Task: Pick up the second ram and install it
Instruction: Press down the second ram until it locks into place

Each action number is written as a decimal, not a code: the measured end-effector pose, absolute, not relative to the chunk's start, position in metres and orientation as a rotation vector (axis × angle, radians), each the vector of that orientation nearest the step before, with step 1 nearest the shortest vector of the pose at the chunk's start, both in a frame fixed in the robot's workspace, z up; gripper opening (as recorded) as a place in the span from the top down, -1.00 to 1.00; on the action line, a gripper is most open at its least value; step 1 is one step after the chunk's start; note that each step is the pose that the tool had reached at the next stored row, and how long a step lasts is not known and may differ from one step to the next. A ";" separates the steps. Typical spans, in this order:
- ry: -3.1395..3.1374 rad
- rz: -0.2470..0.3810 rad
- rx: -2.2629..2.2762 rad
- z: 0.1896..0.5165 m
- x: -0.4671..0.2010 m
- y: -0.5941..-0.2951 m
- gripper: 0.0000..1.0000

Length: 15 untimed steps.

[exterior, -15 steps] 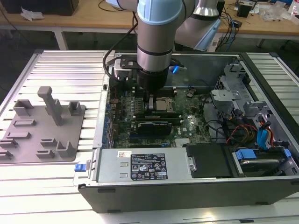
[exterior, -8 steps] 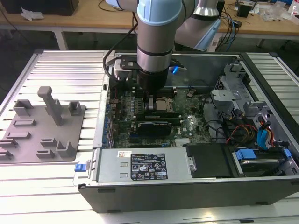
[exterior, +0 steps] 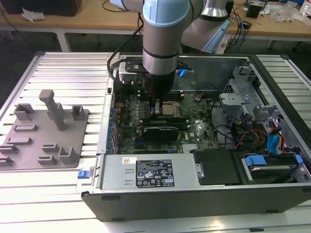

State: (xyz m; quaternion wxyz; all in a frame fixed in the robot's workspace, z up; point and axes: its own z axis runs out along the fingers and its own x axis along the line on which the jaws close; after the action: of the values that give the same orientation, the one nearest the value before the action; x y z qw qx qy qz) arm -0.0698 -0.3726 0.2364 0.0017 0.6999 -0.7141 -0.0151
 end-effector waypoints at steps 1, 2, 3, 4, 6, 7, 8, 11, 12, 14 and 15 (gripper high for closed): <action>-2.240 -0.046 2.196 0.243 -0.070 -0.373 0.84; -2.239 -0.044 2.195 0.248 -0.070 -0.373 0.84; -2.238 -0.042 2.194 0.262 -0.070 -0.373 0.84; -2.238 -0.041 2.193 0.268 -0.070 -0.373 0.84; -2.238 -0.041 2.193 0.268 -0.069 -0.373 0.84; -2.238 -0.041 2.193 0.268 -0.067 -0.373 0.84; -2.238 -0.041 2.193 0.268 -0.056 -0.373 0.84; -2.238 -0.041 2.193 0.268 -0.026 -0.373 0.84; -2.238 -0.041 2.193 0.268 -0.026 -0.373 0.84; -2.238 -0.041 2.193 0.268 -0.026 -0.373 0.84; -2.238 -0.041 2.193 0.268 -0.026 -0.373 0.84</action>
State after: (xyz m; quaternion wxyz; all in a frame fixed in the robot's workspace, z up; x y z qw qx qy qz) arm -0.0258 -0.3727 0.2680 0.0039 0.6999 -0.7142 -0.0130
